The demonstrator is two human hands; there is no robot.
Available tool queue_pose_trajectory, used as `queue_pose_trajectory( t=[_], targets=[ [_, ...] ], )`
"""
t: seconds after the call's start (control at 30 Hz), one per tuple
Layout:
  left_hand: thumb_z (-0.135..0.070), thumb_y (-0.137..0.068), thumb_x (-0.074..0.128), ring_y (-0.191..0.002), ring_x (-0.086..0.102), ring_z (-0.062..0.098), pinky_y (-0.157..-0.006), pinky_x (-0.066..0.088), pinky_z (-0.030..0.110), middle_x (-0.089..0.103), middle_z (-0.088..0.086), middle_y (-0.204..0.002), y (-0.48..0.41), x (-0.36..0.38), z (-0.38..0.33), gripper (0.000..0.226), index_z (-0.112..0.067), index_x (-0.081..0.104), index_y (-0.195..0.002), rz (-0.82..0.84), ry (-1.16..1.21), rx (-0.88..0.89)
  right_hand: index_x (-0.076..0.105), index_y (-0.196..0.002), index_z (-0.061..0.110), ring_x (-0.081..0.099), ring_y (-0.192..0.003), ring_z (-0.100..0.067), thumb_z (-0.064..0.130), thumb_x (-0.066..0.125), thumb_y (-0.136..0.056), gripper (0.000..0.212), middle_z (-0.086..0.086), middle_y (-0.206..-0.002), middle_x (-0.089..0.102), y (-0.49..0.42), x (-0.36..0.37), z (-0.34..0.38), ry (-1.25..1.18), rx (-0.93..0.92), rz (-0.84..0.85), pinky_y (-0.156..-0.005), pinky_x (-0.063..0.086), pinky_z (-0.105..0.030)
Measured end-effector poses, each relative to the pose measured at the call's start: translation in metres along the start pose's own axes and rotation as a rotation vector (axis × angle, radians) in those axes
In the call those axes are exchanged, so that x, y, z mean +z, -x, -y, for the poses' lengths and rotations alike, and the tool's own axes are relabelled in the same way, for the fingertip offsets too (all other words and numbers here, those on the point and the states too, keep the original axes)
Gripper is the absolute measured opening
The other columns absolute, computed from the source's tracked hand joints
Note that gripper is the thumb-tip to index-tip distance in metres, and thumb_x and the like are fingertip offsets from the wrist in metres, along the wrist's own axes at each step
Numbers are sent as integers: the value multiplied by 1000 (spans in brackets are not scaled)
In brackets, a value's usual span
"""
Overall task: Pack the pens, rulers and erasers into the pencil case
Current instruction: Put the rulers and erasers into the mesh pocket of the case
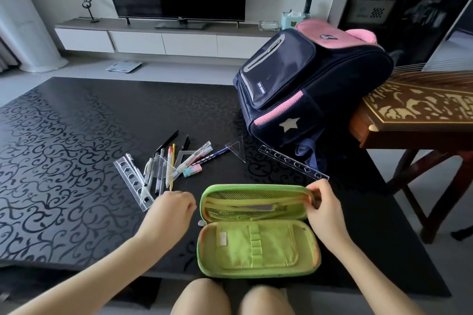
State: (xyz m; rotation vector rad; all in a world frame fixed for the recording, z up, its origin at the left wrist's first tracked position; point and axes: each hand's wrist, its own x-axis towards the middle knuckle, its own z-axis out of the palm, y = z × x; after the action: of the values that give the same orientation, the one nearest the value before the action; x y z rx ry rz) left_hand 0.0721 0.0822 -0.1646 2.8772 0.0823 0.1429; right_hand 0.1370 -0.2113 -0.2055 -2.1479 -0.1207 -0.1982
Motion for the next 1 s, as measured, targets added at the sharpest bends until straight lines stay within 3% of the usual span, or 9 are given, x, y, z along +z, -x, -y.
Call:
queue_pose_trajectory(
  t=[0.17, 0.3, 0.47, 0.63, 0.7, 0.77, 0.9, 1.0],
  targets=[
    [-25, -91, 53, -79, 60, 22, -71, 46, 30, 66, 1, -86, -8, 25, -60, 21, -8, 64, -86, 40, 219, 113, 52, -87, 17, 58, -76, -16, -1, 66, -77, 24, 0, -81, 60, -5, 12, 11, -27, 46, 45, -69, 48, -27],
    [-35, -91, 54, -74, 51, 18, -63, 35, 24, 61, 2, -89, -21, 47, -97, 28, -10, 65, -94, 41, 297, 20, 54, -88, 15, 59, -78, -10, 0, 68, -77, 24, 3, -82, 61, -6, 13, 12, -8, 60, 17, -67, 46, -19],
    [-31, -92, 54, -87, 53, 24, -71, 39, 30, 63, 8, -93, -25, 72, -108, 27, -7, 66, -94, -98, 308, -16, 53, -89, 15, 59, -76, -8, 3, 67, -79, 21, 6, -80, 60, -9, 9, 12, 45, 65, 28, -68, 47, -21],
    [-9, -82, 67, -75, 58, 26, -58, 44, 32, 69, 5, -87, -32, 72, -85, 12, -8, 72, -93, -252, 208, 22, 51, -87, 14, 59, -76, -10, 2, 66, -79, 21, 5, -81, 59, -17, 4, 8, 101, 99, 71, -66, 46, -20],
    [2, -68, 76, -70, 62, 26, -50, 47, 31, 71, 2, -88, -39, 71, -75, 27, -10, 74, -91, -251, 141, 36, 50, -85, 13, 58, -74, -11, 1, 66, -79, 20, 5, -80, 59, -18, 2, 4, 124, 98, 80, -66, 47, -22],
    [8, -63, 76, -67, 61, 26, -47, 46, 30, 69, 2, -82, -46, 70, -71, 27, -10, 74, -83, -248, 149, 71, 49, -84, 12, 57, -71, -7, 0, 65, -79, 21, 6, -78, 58, -17, 3, 2, 130, 96, 82, -62, 44, -19],
    [-3, -72, 74, -78, 56, 28, -56, 46, 35, 62, 4, -83, -57, 63, -63, 17, -9, 66, -85, -183, 123, 158, 50, -83, 13, 57, -69, -8, -2, 66, -77, 22, 6, -77, 58, -18, 3, 2, 101, 101, 69, -63, 44, -20],
    [-17, -82, 68, -80, 57, 27, -59, 44, 34, 63, 5, -82, -62, 59, -53, 10, -8, 63, -84, -153, 97, 168, 51, -83, 13, 60, -74, -13, -1, 65, -77, 21, 3, -80, 60, -21, 2, 2, 95, 103, 87, -68, 51, -29]
  ],
)
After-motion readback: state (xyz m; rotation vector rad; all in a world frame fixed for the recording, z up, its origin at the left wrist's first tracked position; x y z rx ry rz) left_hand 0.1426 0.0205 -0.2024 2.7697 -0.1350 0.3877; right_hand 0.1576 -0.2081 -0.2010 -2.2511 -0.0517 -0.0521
